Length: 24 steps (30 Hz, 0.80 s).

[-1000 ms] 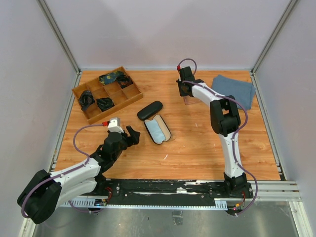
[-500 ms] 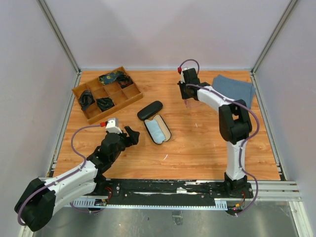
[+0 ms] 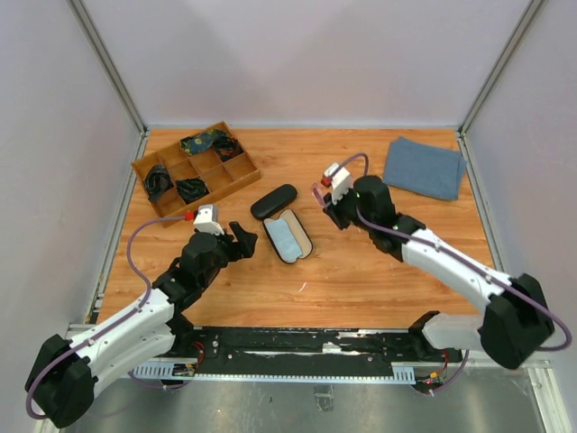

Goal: Organize the sunglasses
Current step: Pick up the sunglasses from the center of the board.

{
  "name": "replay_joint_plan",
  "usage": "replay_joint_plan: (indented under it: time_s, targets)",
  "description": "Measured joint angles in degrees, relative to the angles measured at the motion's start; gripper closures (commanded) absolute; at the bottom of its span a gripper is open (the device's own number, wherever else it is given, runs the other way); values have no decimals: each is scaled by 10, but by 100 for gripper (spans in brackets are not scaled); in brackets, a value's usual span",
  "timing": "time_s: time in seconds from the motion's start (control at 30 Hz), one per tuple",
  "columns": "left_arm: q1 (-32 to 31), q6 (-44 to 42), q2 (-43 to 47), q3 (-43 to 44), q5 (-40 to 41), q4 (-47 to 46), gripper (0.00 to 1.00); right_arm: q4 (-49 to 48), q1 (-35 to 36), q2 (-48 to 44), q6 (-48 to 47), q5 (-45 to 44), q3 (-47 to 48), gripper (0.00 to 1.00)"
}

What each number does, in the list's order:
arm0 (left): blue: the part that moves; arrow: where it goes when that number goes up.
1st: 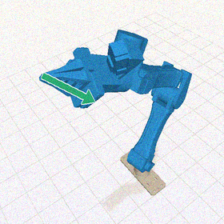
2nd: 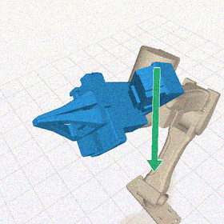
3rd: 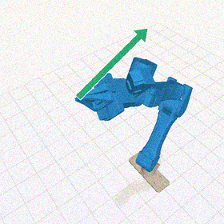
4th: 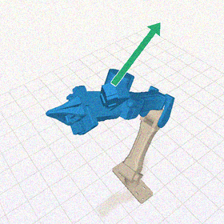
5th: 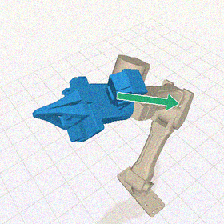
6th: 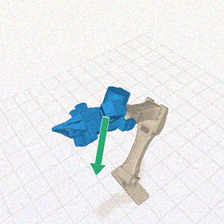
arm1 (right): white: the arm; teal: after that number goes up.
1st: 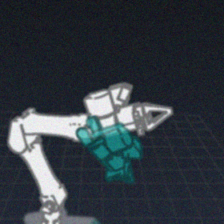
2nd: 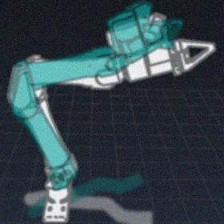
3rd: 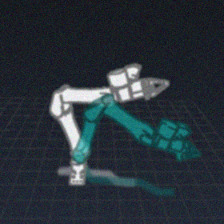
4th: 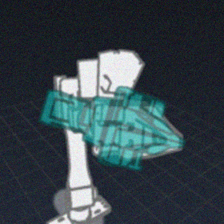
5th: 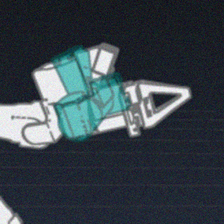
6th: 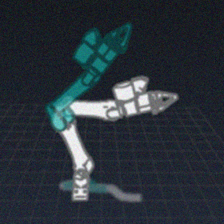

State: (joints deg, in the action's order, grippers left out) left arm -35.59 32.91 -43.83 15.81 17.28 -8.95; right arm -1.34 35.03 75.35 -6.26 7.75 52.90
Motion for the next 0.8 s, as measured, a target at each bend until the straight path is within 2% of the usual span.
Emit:
replay_joint_plan:
  time_s: [0.17,0.37,0.63,0.8]
  targets:
    - [1,-14,2,29,-5,34,18,6,74,-140,-60,3,-108,99]
    - [2,-35,-28,71,-30,56,18,42,169,-252,-117,6,-150,99]
    - [2,-74,-95,128,-82,75,1,113,284,-219,-182,-37,-151,99]
    - [0,-85,-128,141,-106,78,0,140,332,-183,-224,-71,-151,99]
